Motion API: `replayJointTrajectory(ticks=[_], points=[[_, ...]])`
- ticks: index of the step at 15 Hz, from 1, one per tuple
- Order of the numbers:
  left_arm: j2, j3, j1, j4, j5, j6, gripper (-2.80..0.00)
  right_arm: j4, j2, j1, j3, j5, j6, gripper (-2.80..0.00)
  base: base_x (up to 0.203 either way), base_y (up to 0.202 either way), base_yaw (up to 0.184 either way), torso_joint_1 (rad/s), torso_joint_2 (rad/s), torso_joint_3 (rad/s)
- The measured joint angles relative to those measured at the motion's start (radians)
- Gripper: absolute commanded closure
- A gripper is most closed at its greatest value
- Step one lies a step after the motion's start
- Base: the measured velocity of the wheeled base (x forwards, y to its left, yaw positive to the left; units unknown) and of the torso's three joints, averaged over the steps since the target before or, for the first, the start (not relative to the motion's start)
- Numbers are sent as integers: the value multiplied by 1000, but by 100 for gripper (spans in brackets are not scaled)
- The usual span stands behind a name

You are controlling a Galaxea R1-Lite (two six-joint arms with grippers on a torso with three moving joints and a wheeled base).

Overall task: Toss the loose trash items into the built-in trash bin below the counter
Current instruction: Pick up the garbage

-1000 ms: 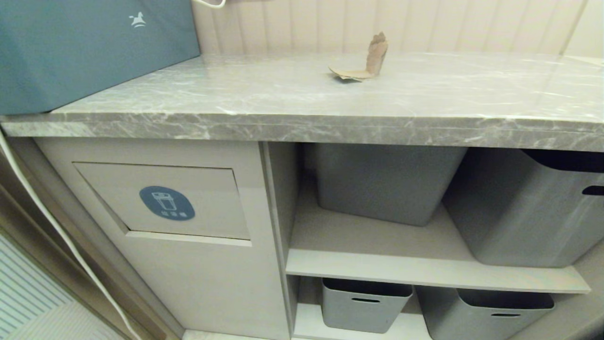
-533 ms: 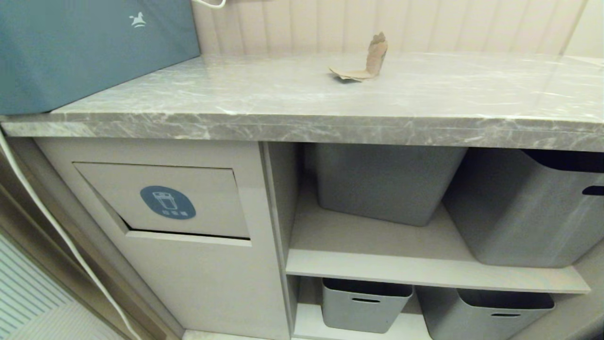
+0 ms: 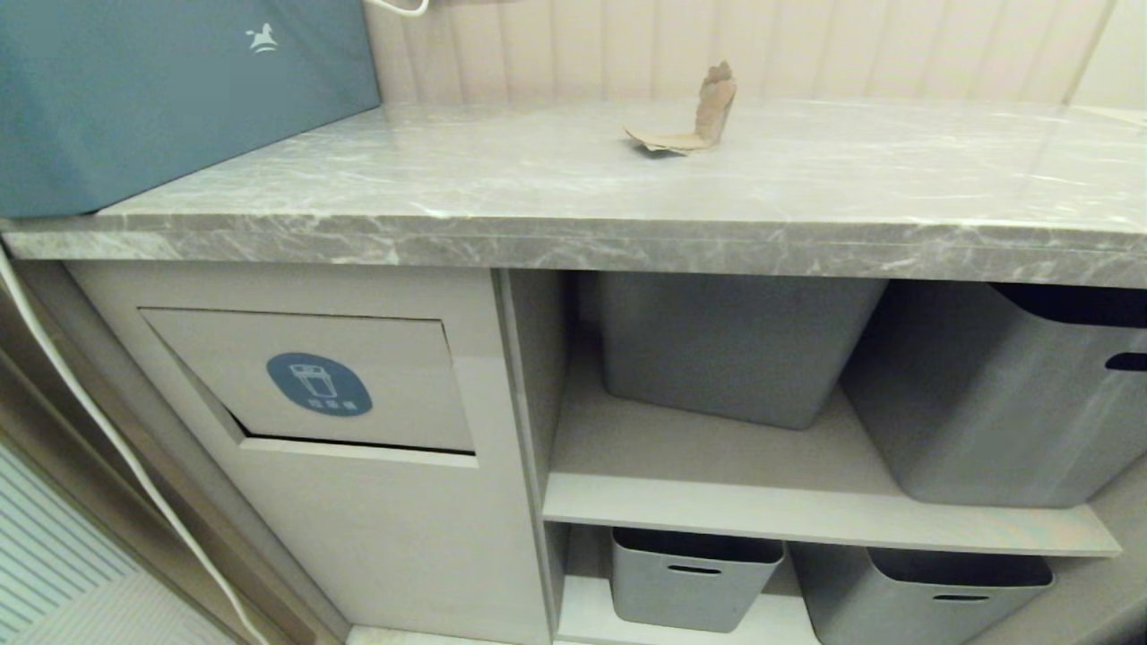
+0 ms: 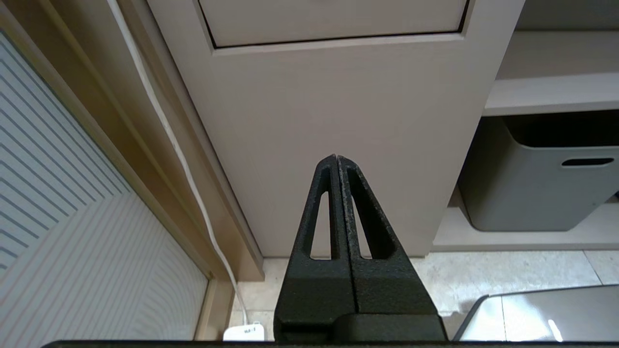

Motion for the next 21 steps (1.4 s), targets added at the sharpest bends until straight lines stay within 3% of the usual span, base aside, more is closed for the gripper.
replayJointTrajectory(ticks=[4,8,21], points=[[-16,2,1,-8,4,1,0,2,0,0,0,1,-4,0,0,0,0,10,-37,-24],[-18,4,0,-11,4,0,0,4,0,0,0,2,-6,0,0,0,0,62,-260,-259],[-18,2,1,-7,0,-1,0,1,0,0,0,3,-13,0,0,0,0,190,-497,-288]])
